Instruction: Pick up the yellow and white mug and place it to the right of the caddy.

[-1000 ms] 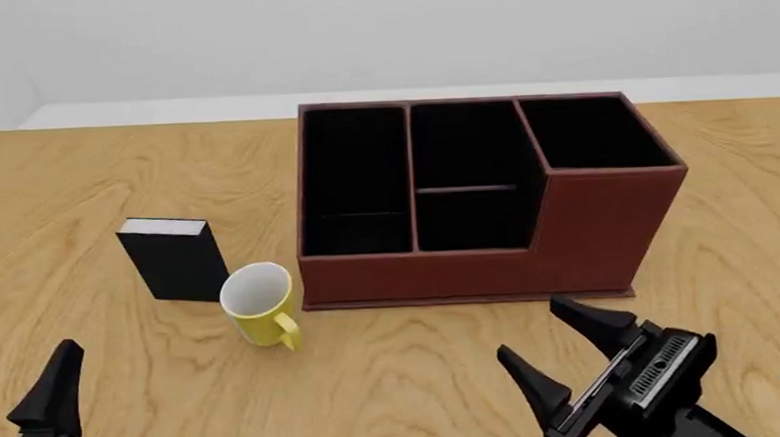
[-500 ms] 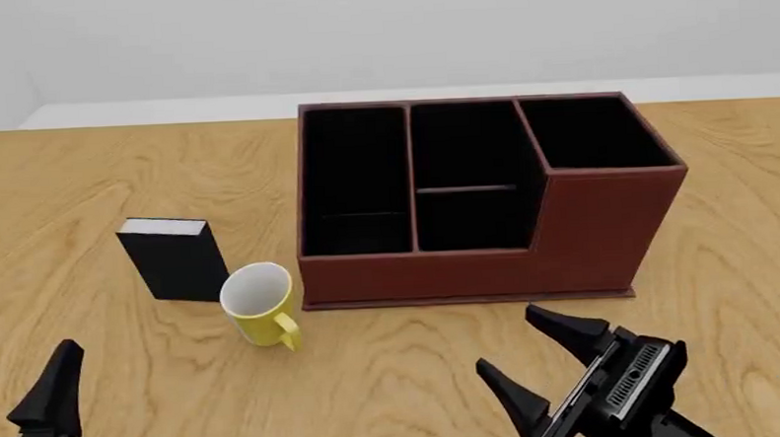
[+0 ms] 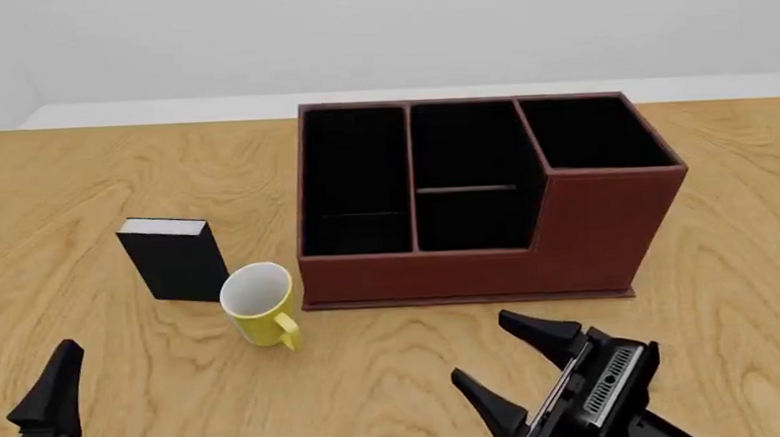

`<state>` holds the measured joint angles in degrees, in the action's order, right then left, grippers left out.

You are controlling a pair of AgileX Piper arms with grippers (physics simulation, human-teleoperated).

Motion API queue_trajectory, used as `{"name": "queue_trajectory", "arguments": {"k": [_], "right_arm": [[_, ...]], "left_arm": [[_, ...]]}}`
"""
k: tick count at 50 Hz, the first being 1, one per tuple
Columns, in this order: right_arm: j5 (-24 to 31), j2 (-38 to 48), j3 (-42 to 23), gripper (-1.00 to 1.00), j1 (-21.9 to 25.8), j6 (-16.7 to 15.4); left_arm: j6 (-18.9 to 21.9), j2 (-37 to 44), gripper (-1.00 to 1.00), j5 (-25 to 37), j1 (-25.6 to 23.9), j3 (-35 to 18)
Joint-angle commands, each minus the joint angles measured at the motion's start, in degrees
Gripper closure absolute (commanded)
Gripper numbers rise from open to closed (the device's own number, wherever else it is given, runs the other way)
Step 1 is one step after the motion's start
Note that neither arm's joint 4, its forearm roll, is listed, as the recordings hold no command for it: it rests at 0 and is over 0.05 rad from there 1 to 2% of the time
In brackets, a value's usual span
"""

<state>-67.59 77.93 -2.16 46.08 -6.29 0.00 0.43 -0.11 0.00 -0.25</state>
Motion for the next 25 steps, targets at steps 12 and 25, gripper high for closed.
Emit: {"name": "queue_trajectory", "arguments": {"k": [12, 25], "right_arm": [[-1.7, 6.1, -4.0, -1.00, 2.9, -0.3], [1.7, 6.2, -7.5, -1.00, 4.3, 0.2]], "left_arm": [[0.0, 0.0, -1.00, 0.0, 0.0, 0.0], [0.0, 0.0, -1.00, 0.0, 0.0, 0.0]]}}
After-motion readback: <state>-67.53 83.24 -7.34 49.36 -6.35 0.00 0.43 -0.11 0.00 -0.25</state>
